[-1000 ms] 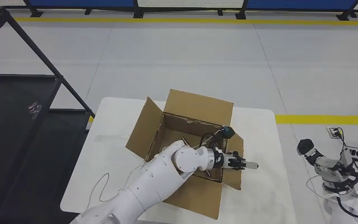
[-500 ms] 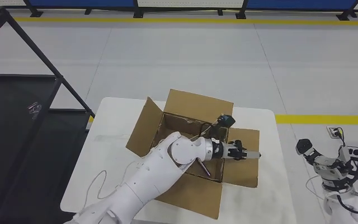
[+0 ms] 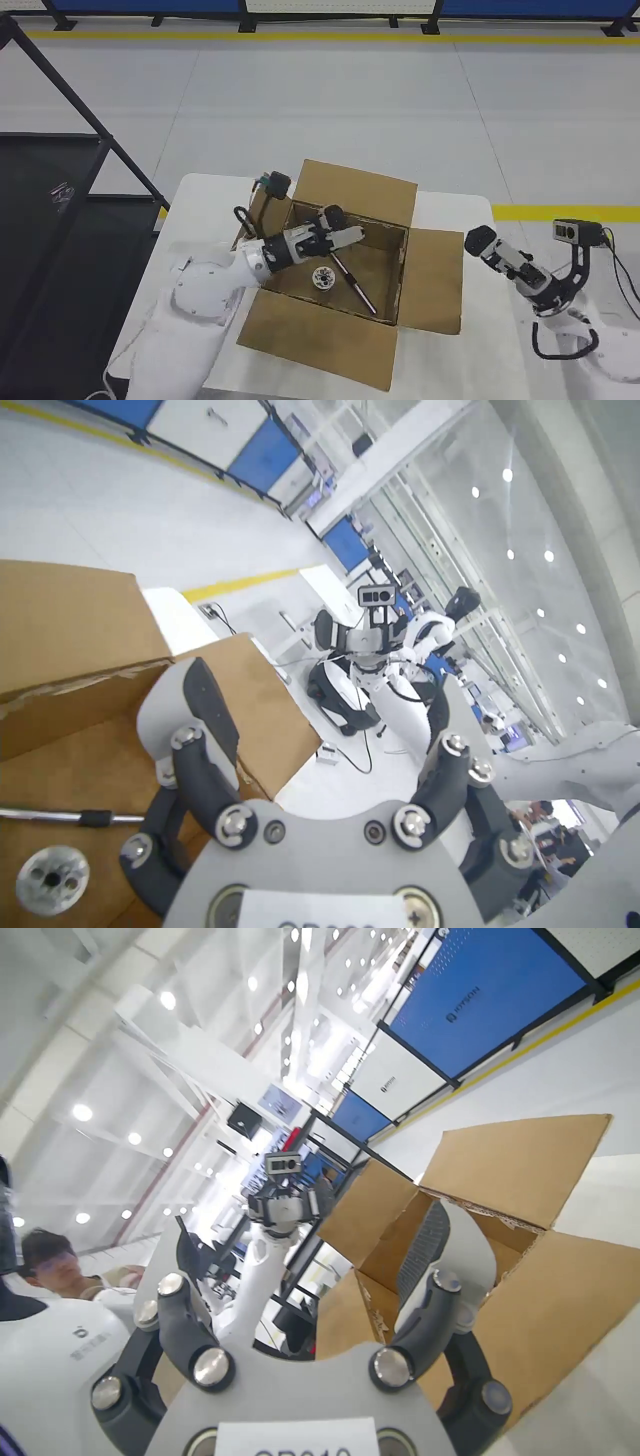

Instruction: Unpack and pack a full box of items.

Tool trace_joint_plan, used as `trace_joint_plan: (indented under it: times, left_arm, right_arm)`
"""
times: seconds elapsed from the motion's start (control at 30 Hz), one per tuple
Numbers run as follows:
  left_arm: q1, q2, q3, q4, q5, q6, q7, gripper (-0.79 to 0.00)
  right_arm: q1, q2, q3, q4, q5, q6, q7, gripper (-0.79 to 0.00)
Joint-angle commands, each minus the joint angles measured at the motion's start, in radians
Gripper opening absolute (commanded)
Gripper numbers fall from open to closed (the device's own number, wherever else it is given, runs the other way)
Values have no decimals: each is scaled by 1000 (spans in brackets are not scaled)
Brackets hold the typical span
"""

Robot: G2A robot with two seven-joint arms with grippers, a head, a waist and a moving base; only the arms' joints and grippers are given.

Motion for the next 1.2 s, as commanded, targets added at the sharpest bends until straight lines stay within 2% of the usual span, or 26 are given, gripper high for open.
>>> trace_joint_plan:
  times: [0.0, 0.13, 0.33, 0.37, 0.43, 0.47, 0.57, 0.83, 0.9, 0.97, 1.17]
  left_arm:
    - [125, 19, -148, -112, -35, -4, -4, 0]
    - [280, 39, -332, -200, -101, -40, 11, 0]
    - [457, 53, -524, -214, -231, -125, 57, 0]
    - [481, 54, -545, -207, -258, -140, 63, 0]
    - [520, 56, -580, -186, -312, -166, 70, 0]
    - [535, 58, -592, -174, -337, -175, 65, 0]
    - [563, 62, -621, -153, -376, -195, 56, 0]
    - [563, 62, -621, -153, -376, -195, 56, 0]
    - [563, 62, -621, -153, -376, -195, 56, 0]
    - [563, 61, -618, -156, -381, -187, 65, 0]
    - [561, 66, -640, -144, -457, -141, 124, 0]
  right_arm:
    - [44, -4, -71, -20, -148, 53, -44, 0]
    - [146, -12, -224, -19, -391, 143, -77, 0]
    - [314, -42, -511, 64, -849, 313, -132, 0]
    - [340, -50, -561, 90, -898, 344, -138, 0]
    - [394, -67, -638, 142, -891, 346, -104, 0]
    - [394, -67, -638, 142, -891, 346, -104, 0]
    - [394, -67, -638, 142, -891, 346, -104, 0]
    - [391, -67, -643, 142, -909, 361, -107, 0]
    - [407, -76, -700, 122, -987, 412, -90, 0]
    - [451, -89, -777, 123, -1067, 408, -41, 0]
    - [614, -159, -991, 239, -1209, 523, 84, 0]
